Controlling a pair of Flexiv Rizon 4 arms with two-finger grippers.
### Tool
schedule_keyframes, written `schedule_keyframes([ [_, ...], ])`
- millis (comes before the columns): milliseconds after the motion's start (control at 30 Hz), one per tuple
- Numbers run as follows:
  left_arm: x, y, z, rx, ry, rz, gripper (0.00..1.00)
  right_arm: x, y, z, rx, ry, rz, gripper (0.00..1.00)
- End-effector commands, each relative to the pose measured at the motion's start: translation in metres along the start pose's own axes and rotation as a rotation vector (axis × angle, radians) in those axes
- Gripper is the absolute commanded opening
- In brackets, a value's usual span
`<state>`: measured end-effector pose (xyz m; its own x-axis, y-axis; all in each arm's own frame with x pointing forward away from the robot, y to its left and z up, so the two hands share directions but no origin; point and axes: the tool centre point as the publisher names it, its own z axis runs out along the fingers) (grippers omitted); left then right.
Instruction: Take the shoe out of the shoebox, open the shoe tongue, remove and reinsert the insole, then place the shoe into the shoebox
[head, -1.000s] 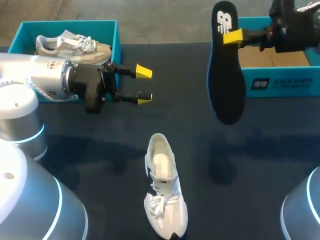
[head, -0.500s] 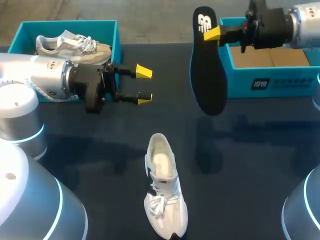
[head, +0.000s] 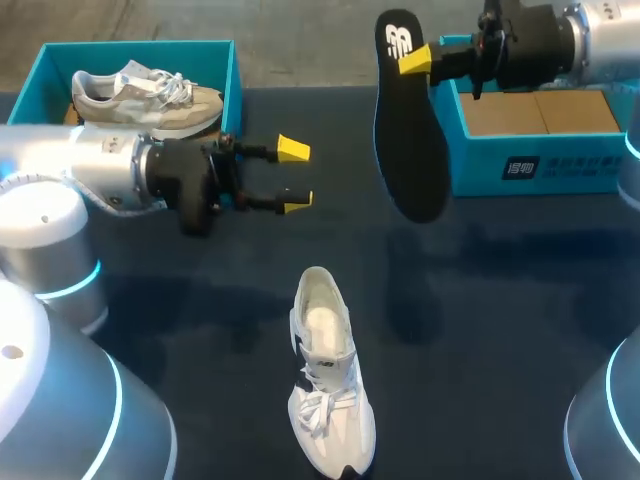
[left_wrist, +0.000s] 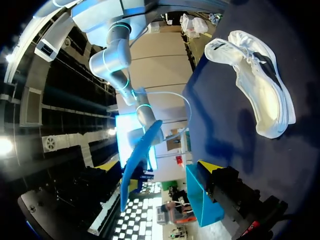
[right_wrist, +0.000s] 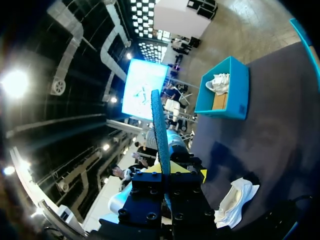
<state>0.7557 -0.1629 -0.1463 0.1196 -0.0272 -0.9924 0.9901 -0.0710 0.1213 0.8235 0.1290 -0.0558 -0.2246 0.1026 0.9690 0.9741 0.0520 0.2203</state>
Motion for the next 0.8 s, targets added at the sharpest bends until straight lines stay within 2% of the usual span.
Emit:
schedule_keyframes([
  [33,0.003,-0.002,0.007,-0.037,-0.039,0.0,1.0,-0.018,0.012,0.016,0.008,0.03,0.054,0.0],
  [267,-0.007,0.003,0.014,-0.047,-0.049,-0.003,1.0,-0.03,0.012,0.022,-0.001,0.038,0.117,0.0],
  [433,-0.013,0.009,0.018,-0.037,-0.009,-0.013,1.0,-0.038,0.009,0.022,-0.004,-0.015,0.21,0.0],
  [467,-0.014,0.011,0.019,-0.062,0.018,-0.006,1.0,-0.038,0.009,0.022,-0.004,-0.015,0.21,0.0],
  [800,-0.014,0.011,0.019,-0.062,0.018,-0.006,1.0,-0.038,0.009,0.022,-0.004,-0.015,0.21,0.0],
])
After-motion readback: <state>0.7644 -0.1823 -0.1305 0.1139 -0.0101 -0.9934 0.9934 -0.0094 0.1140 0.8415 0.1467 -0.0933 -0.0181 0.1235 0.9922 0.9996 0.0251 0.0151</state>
